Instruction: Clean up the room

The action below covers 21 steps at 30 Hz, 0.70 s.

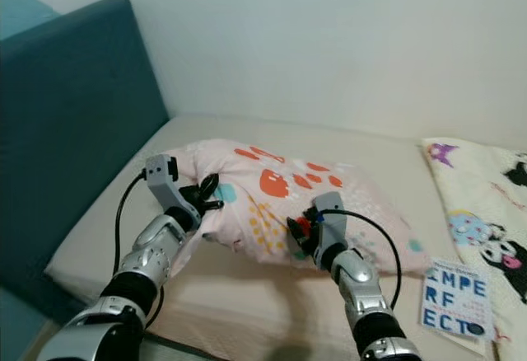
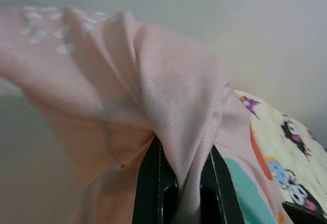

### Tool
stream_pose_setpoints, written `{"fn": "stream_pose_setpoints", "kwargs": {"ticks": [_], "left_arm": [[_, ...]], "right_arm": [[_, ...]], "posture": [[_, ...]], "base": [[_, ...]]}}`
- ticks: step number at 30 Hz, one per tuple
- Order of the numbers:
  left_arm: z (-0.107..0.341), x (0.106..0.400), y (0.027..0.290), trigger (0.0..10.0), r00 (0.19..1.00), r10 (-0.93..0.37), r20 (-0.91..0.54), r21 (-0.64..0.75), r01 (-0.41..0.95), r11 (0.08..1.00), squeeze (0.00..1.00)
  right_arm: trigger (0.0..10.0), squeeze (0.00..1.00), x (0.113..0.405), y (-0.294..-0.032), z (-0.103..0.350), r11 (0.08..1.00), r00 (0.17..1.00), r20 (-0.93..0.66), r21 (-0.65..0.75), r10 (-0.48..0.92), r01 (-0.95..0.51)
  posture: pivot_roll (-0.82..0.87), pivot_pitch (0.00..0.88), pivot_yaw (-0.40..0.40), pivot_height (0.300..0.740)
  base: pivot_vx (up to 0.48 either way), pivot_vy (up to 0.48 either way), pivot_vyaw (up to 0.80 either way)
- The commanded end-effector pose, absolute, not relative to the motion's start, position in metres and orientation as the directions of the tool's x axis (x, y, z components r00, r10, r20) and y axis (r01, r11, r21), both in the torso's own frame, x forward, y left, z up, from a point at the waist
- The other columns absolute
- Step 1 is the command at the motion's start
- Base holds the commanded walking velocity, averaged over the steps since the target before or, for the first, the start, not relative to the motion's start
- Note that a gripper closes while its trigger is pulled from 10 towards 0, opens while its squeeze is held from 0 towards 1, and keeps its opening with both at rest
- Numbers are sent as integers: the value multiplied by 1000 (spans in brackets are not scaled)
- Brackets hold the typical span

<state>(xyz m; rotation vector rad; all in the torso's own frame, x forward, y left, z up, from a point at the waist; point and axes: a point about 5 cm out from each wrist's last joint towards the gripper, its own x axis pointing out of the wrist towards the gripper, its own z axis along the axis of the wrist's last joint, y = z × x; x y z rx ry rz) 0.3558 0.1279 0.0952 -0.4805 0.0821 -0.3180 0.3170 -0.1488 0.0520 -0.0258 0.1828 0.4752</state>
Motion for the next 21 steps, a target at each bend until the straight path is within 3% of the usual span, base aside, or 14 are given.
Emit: {"fn": "stream_pose_setpoints", "kwargs": {"ticks": [1,21], "left_arm": [[106,360,130,10000,952,-303,43,-436,291,852,0],[105,359,118,10000,942,-334,38,-403,320,857,0]], "right_arm": [[10000,0,317,-149,53,886,872,-178,-2,456,-464],[10000,0,318,-150,53,884,870,-188,-15,456,-467]], "posture": [[-63,13,-5,740],[-61,4,-2,740]], "base": [[0,0,800],[0,0,800]]}}
